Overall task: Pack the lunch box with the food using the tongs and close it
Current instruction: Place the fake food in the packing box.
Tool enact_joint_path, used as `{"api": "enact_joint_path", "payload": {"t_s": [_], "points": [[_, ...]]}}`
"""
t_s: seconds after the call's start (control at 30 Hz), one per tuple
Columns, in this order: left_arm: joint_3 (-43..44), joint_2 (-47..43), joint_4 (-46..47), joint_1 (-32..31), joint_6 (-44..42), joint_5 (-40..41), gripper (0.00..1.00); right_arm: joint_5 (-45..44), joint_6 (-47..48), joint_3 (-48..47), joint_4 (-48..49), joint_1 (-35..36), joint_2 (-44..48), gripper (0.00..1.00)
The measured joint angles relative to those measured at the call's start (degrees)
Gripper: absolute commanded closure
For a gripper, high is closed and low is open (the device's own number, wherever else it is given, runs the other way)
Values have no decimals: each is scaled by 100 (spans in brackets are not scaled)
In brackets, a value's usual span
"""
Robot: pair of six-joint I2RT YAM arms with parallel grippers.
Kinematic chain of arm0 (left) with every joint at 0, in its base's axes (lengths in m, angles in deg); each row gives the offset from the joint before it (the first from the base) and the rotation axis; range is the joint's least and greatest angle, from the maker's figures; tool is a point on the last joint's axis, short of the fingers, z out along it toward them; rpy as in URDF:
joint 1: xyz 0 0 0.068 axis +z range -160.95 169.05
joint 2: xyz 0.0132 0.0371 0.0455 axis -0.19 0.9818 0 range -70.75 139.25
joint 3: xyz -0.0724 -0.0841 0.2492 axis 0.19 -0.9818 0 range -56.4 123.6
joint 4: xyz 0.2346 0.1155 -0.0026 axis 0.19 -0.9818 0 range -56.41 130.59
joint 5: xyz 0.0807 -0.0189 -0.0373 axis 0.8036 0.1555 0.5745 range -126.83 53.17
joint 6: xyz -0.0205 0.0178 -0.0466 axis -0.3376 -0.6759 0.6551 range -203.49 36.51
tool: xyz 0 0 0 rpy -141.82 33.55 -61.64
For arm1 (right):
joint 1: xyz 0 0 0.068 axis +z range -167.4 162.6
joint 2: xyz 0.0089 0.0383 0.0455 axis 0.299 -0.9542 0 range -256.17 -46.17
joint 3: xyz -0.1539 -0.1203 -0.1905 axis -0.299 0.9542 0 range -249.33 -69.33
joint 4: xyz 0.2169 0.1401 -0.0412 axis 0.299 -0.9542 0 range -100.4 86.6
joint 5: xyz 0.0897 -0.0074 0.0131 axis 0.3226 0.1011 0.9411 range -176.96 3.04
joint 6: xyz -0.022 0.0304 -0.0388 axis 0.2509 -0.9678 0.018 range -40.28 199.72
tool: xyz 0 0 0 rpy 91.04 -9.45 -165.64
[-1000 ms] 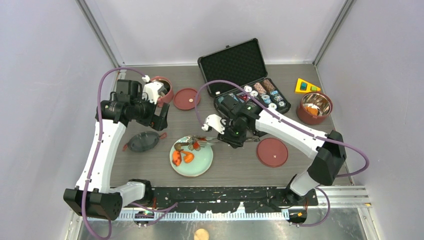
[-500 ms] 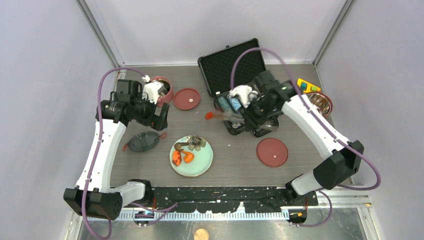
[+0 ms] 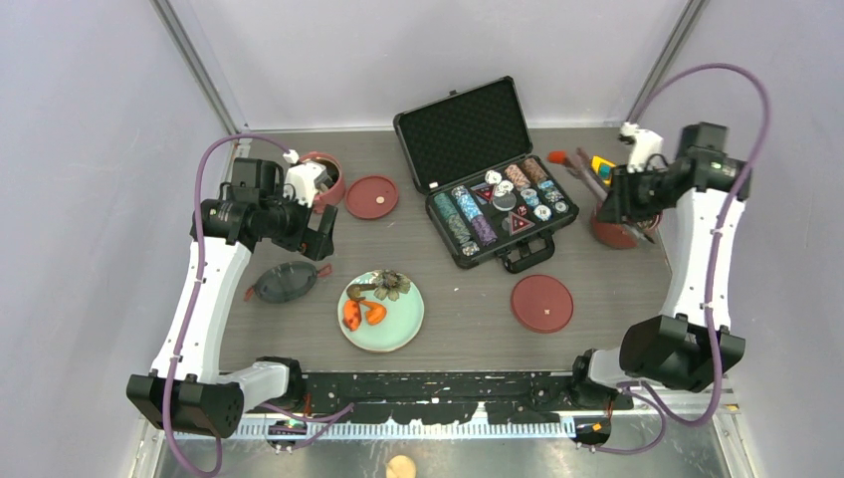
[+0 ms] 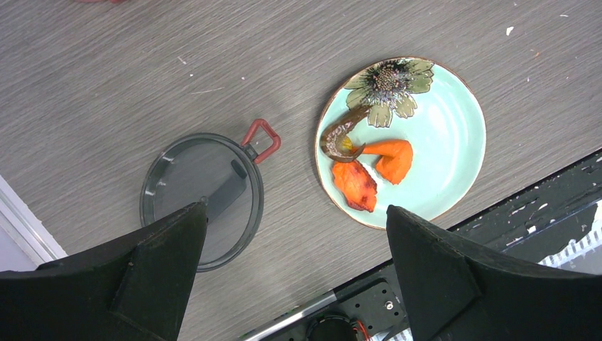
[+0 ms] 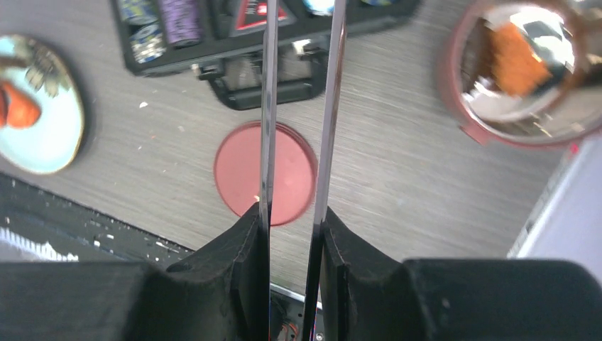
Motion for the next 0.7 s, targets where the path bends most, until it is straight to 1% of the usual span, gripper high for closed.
{"api": "enact_joint_path", "payload": {"t_s": [0.13,0.27,0.33,0.43,0.7], "points": [[0,0,2,0,0,-7,0,50,306,-286,-339,-1204,-216,99],[-39,0,15,0,0,-24,0,39,704,-570,-671,-2059,-612,99],[-79,0,20,0,0,-24,0,-24,881,-579,-761,-2332,-739,99],[-116,0,22,0,0,-26,0,-166,1073,-551,-839,-2509,-809,99],[-116,0,37,0,0,-44,0,-302,1154,-258,-798,-2516,-905,98]]}}
